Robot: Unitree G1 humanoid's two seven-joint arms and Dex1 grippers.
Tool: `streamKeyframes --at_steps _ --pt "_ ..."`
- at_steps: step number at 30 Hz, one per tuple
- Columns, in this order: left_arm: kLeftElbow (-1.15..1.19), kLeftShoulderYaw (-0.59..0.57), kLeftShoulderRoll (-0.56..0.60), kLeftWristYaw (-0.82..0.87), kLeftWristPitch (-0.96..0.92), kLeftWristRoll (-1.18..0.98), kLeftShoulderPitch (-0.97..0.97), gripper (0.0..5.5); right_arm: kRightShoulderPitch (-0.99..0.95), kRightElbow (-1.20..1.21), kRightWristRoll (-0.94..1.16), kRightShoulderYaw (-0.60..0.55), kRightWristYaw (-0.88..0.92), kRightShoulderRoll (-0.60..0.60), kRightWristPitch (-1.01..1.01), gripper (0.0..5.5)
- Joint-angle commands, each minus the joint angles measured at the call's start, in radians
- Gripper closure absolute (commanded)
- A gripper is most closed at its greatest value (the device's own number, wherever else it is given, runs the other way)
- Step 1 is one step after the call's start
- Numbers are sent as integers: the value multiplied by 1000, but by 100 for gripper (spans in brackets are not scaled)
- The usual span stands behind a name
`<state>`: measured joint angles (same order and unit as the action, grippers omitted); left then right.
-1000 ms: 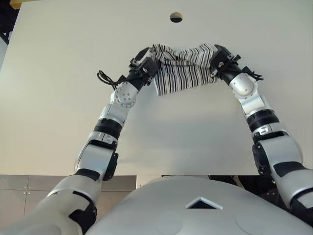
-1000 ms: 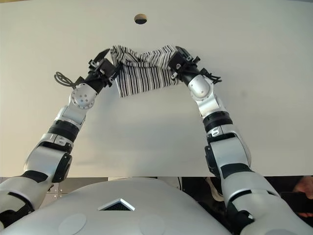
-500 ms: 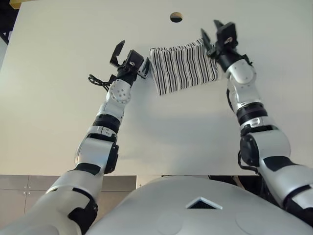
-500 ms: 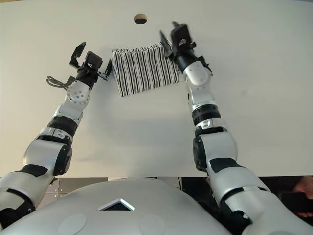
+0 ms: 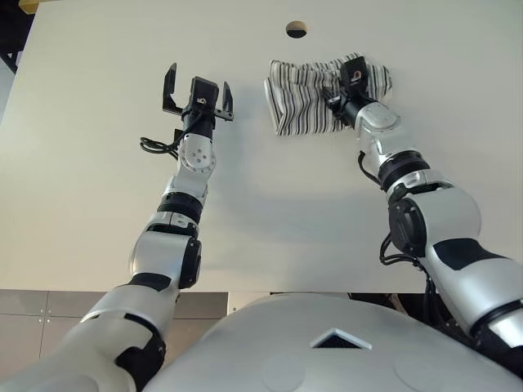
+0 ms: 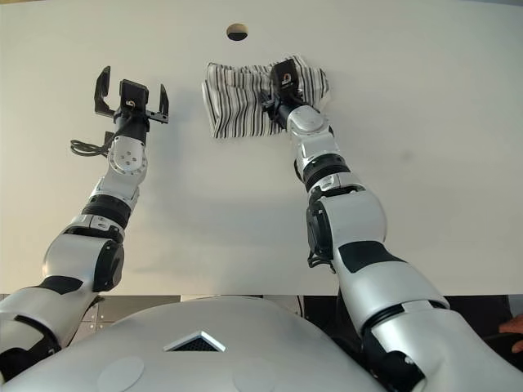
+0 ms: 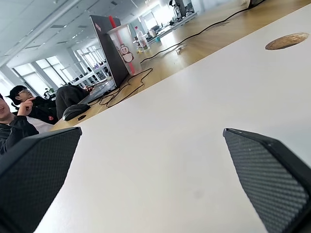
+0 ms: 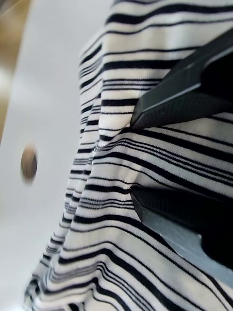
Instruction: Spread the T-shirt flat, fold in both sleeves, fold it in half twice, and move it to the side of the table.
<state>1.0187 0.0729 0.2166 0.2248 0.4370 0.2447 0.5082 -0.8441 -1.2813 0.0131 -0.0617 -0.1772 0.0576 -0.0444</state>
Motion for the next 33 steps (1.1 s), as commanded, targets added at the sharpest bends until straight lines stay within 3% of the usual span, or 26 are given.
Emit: streamKeyframes --at_steps 1,4,9,15,20,23,26,33 --pt "12 -11 -6 -1 23 -12 15 2 77 -55 138 -204 197 148 70 330" --pt "-8 -18 -5 10 43 -17 -12 2 135 -50 291 -417 378 301 36 330" --pt "-52 -45 7 56 70 -21 -60 2 232 -35 417 -609 571 411 -58 330" --pt "-122 -80 10 108 123 -24 -115 2 203 -3 369 -604 675 411 -208 330" --pt "-207 -113 -7 117 226 -60 -157 2 201 164 147 -413 692 372 -538 330" --pt "-415 -116 -71 68 214 -136 -216 2 193 345 -110 -121 648 187 -614 330" --pt "-547 -72 -151 33 162 -163 -212 2 247 482 -311 73 669 77 -659 330" --pt "-573 8 -222 7 213 -95 -360 2 441 532 -408 197 656 -2 -740 330"
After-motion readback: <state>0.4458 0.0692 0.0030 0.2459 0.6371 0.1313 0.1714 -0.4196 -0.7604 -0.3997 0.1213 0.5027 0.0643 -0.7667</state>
